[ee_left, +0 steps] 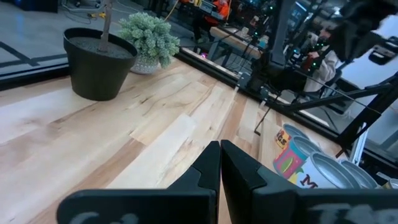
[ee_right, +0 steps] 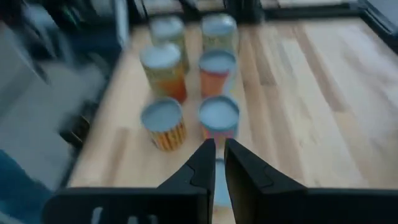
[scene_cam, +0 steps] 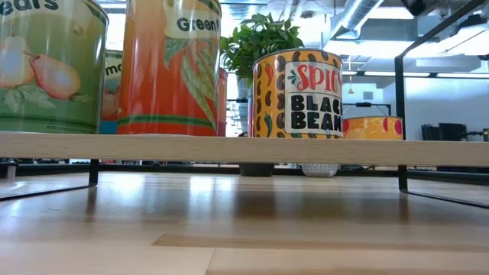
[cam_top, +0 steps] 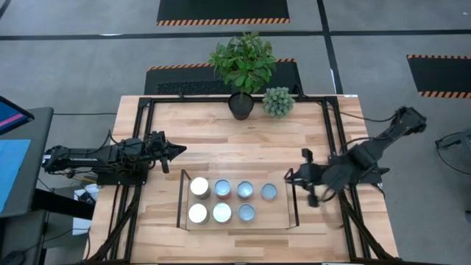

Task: Pick and place cans onto a shelf
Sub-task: Return to Home Position

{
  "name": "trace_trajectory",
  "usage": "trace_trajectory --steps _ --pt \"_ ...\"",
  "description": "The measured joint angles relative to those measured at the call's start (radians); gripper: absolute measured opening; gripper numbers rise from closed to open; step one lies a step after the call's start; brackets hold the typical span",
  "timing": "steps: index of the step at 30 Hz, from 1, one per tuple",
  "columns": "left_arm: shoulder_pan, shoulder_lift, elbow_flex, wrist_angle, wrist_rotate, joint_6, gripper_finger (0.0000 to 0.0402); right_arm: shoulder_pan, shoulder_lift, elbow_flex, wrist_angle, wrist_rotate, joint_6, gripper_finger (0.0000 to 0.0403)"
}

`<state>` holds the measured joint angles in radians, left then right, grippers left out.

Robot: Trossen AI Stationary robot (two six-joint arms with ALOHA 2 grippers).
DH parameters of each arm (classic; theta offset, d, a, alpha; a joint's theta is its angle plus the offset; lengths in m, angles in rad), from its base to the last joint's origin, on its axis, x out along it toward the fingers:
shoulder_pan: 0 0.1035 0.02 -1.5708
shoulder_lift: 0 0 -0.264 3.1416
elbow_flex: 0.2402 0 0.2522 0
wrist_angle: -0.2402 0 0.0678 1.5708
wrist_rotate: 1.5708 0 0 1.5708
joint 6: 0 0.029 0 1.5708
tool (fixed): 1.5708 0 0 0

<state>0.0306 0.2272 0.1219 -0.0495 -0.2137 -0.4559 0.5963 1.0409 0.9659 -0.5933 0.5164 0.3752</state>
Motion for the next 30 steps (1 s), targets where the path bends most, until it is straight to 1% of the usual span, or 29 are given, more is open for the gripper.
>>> trace_trajectory --steps 2,4,9,11,13,17,20,22,23,24,26,30 --pt "0.0 0.0 0.0 0.002 0.0 0.004 0.0 -0.017 -0.134 -0.15 0.159 -0.06 -0.021 0.0059" --pt "0.0 0.0 0.0 0.009 0.0 0.012 0.0 -0.031 -0.262 -0.276 0.271 -0.075 -0.027 0.0059" --pt "0.0 -0.002 0.0 0.015 -0.001 0.064 0.0 -0.053 -0.541 -0.514 0.412 -0.071 -0.047 0.0059" --pt "0.0 -0.011 0.0 0.015 -0.001 0.082 0.0 -0.062 -0.625 -0.587 0.466 -0.07 -0.058 0.0059" --pt "0.0 -0.027 0.0 0.015 -0.001 0.104 0.0 -0.065 -0.69 -0.653 0.53 -0.072 -0.108 0.0059" --pt "0.0 -0.096 0.0 0.013 0.0 0.144 0.0 -0.071 -0.82 -0.757 0.616 -0.099 -0.197 0.0059" --pt "0.0 -0.171 0.0 -0.015 0.022 0.179 0.0 -0.078 -0.924 -0.821 0.627 -0.102 -0.206 0.0059" --pt "0.0 -0.224 0.0 -0.063 0.031 0.186 0.0 -0.084 -0.987 -0.854 0.625 -0.111 -0.204 0.0059" --pt "0.0 -0.227 0.001 -0.078 0.033 0.185 0.0 -0.085 -1.021 -0.871 0.623 -0.122 -0.208 0.0059" --pt "0.0 -0.226 0.001 -0.085 0.035 0.184 0.0 -0.089 -1.041 -0.885 0.626 -0.128 -0.211 0.0059" --pt "0.0 -0.219 0.0 -0.092 0.054 0.183 0.0 -0.097 -1.037 -0.894 0.631 -0.127 -0.217 0.0059" --pt "0.0 -0.227 -0.007 -0.092 0.077 0.18 0.0 -0.123 -1.041 -0.892 0.559 -0.127 -0.185 0.0059"
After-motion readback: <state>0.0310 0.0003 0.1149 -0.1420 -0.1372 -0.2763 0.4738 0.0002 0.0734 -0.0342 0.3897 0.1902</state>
